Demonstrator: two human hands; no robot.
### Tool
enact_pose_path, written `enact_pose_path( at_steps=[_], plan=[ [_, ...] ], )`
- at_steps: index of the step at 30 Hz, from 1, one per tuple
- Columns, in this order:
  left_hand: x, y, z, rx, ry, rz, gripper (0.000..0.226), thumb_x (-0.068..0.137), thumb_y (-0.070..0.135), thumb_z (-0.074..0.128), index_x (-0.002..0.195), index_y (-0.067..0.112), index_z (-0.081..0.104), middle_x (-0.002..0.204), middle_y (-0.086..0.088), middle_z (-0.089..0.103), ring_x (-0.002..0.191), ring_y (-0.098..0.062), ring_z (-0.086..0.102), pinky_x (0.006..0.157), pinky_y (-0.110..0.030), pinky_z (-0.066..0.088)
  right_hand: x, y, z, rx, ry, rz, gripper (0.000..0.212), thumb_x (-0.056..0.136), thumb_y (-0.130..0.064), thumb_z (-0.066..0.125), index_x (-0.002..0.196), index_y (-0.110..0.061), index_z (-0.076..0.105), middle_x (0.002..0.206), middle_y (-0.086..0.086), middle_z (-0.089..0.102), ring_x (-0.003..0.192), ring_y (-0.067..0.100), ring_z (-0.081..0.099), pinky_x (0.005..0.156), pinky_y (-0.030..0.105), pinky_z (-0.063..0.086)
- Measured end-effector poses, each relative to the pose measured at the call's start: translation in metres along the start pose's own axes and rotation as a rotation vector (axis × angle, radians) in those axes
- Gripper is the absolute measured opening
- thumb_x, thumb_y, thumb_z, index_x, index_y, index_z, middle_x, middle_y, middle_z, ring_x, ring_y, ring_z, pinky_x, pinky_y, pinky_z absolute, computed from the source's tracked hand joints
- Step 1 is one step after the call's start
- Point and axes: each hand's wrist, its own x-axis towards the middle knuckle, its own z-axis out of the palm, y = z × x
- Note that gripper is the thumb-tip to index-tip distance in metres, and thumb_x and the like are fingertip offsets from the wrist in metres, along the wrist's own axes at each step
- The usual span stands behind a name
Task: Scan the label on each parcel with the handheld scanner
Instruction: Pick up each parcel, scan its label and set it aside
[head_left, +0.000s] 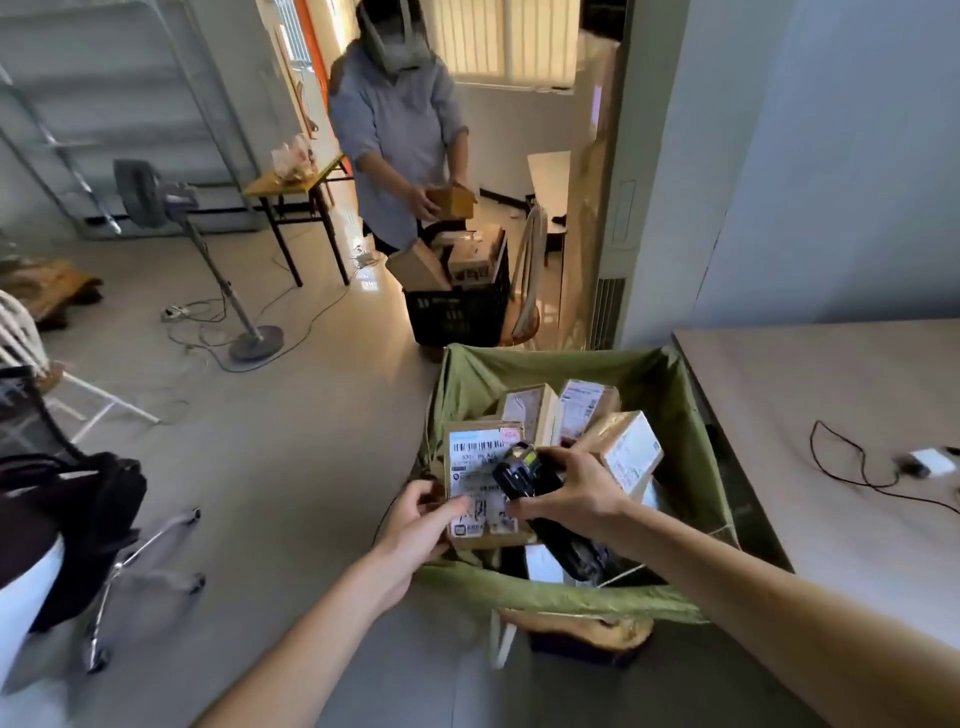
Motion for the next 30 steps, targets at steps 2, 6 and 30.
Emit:
enact_pose_path(
  at_steps=[2, 6, 30],
  plan=[
    [0.018, -0.015, 0.002, 0.003, 0.006, -0.054, 0.037, 0.086, 0.027, 0.078, 0.115, 0.022, 0.057, 0.096, 0.001, 0.078, 0.095, -0.018, 0.073, 0.084, -0.042, 0.058, 0.019, 0.015, 0.011, -0.015, -0.033, 0.032, 0.056, 0.064, -0.034, 0.096, 0.113, -0.028, 0.07, 0.095, -0.005, 0.078, 0.083, 0.012, 0.075, 0.081, 0.033, 0.064],
    [0.041, -0.03, 0.002, 0.079, 0.006, -0.13, 0.038, 0.089, 0.035, 0.074, 0.118, 0.021, 0.054, 0.103, -0.003, 0.074, 0.101, -0.019, 0.069, 0.083, -0.036, 0.053, 0.048, 0.036, 0.026, -0.082, -0.08, 0.094, 0.057, 0.064, -0.035, 0.095, 0.115, -0.026, 0.072, 0.097, -0.004, 0.077, 0.086, 0.014, 0.074, 0.085, 0.036, 0.064],
    [-0.052, 0.118, 0.044, 0.445, -0.364, 0.52, 0.042, 0.091, 0.045, 0.068, 0.131, 0.033, 0.062, 0.136, 0.003, 0.058, 0.126, -0.019, 0.052, 0.096, -0.031, 0.04, -0.183, -0.017, -0.092, -0.318, 0.577, 0.253, 0.078, 0.057, -0.054, 0.092, 0.13, -0.038, 0.068, 0.088, -0.016, 0.07, 0.075, 0.002, 0.064, 0.057, 0.014, 0.044]
  ],
)
